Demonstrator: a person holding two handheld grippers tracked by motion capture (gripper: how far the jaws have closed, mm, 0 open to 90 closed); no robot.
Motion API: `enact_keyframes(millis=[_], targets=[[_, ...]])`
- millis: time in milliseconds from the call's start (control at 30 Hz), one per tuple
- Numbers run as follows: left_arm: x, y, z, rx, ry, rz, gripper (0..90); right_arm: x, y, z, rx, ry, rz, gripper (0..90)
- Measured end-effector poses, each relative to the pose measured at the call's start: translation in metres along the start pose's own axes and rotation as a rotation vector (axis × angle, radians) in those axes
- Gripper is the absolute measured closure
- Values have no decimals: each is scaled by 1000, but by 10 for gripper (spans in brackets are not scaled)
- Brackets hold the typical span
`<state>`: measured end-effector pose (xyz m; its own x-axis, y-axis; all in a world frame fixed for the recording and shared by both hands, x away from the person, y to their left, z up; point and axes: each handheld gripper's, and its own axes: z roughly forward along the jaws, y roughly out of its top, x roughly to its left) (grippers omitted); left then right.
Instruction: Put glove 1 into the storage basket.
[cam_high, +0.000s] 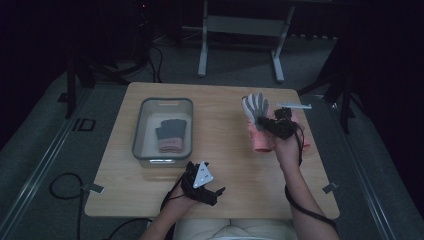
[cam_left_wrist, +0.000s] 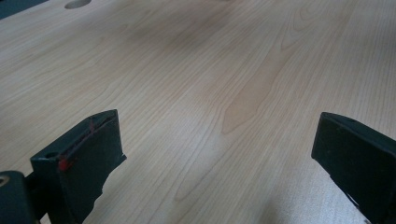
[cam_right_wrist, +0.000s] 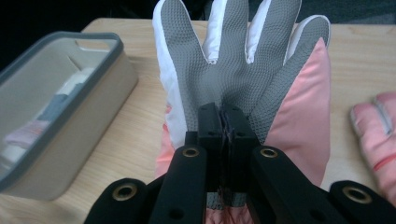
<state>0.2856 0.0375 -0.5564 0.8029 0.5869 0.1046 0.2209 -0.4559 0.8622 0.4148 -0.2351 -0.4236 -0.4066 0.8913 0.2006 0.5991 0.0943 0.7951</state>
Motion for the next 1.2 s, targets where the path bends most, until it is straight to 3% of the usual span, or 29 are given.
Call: enact_keyframes(millis=[167,233,400,1033,1200], targets=[[-2,-1,1,-11,27,31,14,13,-19,-4,0,-1,47,875],[-1,-1,2,-8,17,23,14,16,-28,-3,-5,1,71,875],[-1,-4,5,14,8,18,14,24,-45,7,24,-24,79,874],[0,-5,5,15,-15,4,14,40,-70,96,194,-44,125,861],[0,-5,4,16,-19,7,13,42,-72,105,201,-61,129,848]])
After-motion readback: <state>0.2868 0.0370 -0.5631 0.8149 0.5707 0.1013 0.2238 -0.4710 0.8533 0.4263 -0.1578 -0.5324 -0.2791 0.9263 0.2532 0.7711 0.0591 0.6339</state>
